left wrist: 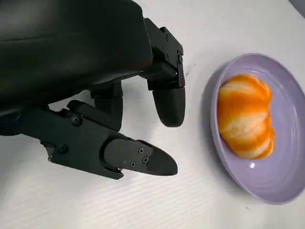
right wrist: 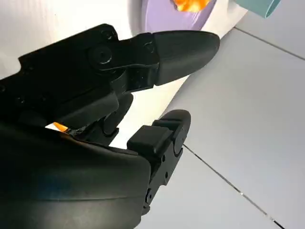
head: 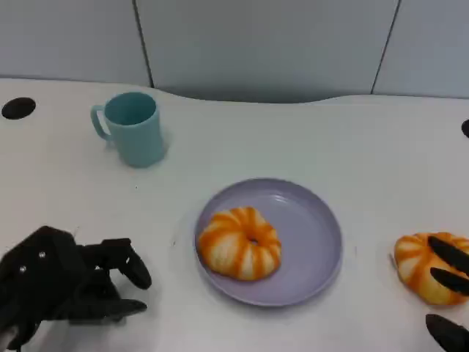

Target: Grasp the bread from the table and place it into the plate.

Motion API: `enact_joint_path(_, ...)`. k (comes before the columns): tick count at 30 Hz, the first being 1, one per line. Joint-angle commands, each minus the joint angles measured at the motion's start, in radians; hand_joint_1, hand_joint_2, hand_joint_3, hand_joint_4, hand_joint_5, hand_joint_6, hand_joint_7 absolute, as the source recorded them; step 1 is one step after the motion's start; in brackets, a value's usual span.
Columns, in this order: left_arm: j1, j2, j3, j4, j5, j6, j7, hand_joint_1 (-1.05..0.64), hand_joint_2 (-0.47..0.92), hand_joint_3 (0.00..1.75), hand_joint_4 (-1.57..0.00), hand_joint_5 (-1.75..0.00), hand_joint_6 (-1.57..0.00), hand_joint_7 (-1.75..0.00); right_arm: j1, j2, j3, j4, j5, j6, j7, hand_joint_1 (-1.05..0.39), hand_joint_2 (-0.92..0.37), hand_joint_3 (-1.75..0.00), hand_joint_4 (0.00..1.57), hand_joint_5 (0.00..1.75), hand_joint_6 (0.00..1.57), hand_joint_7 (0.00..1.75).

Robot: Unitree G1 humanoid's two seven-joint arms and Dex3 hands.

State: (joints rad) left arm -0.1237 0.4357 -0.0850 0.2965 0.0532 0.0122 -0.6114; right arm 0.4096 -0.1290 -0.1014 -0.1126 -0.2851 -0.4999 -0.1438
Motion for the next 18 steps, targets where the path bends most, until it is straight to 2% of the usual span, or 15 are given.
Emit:
enact_joint_path(1, -0.002, -0.009, -0.005, -0.014, 0.024, 0.056, 0.057, -0.48, 0.92, 0.17, -0.61, -1.75, -0.45, -1.73, 0.006, -0.021, -0.02, 0.006, 0.014, -0.002, 0.007, -0.38, -0.92, -0.32, 0.86, 0.0, 0.64, 0.0)
enact_joint_path(2, -0.007, -0.013, -0.007, -0.015, 0.029, 0.075, 0.068, -0.44, 0.91, 0.13, -0.69, -1.75, -0.52, -1.74, 0.006, -0.022, -0.02, 0.008, 0.013, -0.004, 0.006, -0.38, -0.92, -0.32, 0.85, 0.0, 0.64, 0.0)
enact_joint_path(6, -0.02, -0.017, -0.021, -0.007, 0.047, 0.075, 0.087, -0.37, 0.89, 0.07, -0.76, -1.75, -0.59, -1.75, 0.003, -0.026, -0.02, 0.018, 0.015, -0.013, 0.006, -0.37, -0.92, -0.33, 0.87, 0.01, 0.65, 0.0)
enact_joint_path(18, -0.034, -0.022, -0.044, -0.001, 0.07, 0.096, 0.096, -0.38, 0.91, 0.06, -0.74, -1.75, -0.57, -1.75, -0.013, -0.033, -0.024, 0.052, 0.02, -0.044, -0.001, -0.37, -0.92, -0.32, 0.87, 0.01, 0.66, 0.01)
